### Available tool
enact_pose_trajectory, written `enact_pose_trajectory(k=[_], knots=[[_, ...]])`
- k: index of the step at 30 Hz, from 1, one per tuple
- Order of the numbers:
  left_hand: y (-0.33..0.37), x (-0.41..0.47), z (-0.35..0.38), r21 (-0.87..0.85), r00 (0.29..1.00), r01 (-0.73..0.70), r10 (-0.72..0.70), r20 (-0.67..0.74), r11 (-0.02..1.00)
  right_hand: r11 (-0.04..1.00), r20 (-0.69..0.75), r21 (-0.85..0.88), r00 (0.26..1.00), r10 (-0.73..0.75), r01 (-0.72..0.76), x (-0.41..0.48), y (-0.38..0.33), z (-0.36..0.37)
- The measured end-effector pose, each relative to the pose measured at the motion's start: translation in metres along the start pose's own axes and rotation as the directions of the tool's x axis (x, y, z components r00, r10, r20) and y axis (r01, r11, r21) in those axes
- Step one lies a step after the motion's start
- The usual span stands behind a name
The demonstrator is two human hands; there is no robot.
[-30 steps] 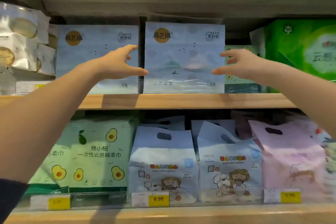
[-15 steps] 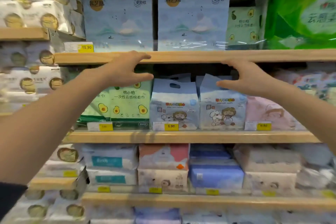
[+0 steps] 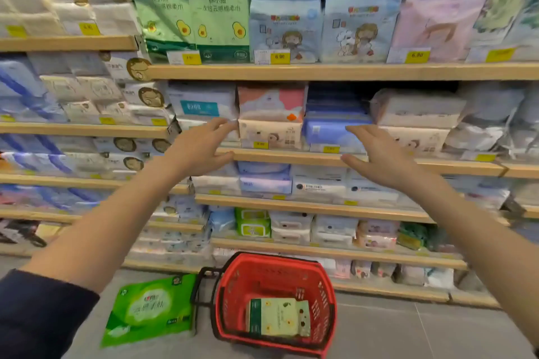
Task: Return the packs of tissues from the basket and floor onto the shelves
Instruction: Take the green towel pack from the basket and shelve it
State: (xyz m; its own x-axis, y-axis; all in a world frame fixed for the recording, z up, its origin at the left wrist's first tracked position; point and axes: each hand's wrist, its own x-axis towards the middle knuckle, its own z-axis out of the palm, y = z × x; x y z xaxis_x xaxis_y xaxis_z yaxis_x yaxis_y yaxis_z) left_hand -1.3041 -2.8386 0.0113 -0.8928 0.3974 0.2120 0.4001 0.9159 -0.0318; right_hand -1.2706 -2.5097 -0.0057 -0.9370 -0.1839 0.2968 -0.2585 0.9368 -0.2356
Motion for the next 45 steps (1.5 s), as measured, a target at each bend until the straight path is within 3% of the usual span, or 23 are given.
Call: enact_pose_trajectory(k=[13,21,30,37,45], knots=[[0.013,-0.146,0.137,-0.105,0.969,0.101,-0.073,0.237,0.989,0.989,0.155,0.078,0.981,0.115,-0.128,-0.140,-0.040,0.144],[0.009,-0.201,0.180,-0.198,0.943,0.102,-0.031,0.332,0.975,0.957,0.246,0.151,0.947,0.205,-0.247,-0.181,-0.090,0.195],[0.018,-0.206,0.233,-0.276,0.866,0.086,0.065,0.495,0.957,0.863,0.387,0.244,0.860,0.332,-0.443,-0.219,-0.090,0.238],[0.028,-0.145,0.274,-0.243,0.793,0.076,0.089,0.603,0.967,0.733,0.466,0.308,0.768,0.439,-0.606,-0.200,-0.059,0.279],[0.034,-0.058,0.330,-0.252,0.711,-0.084,0.235,0.662,0.964,0.394,0.598,0.446,0.594,0.538,-0.804,-0.175,-0.055,0.354]])
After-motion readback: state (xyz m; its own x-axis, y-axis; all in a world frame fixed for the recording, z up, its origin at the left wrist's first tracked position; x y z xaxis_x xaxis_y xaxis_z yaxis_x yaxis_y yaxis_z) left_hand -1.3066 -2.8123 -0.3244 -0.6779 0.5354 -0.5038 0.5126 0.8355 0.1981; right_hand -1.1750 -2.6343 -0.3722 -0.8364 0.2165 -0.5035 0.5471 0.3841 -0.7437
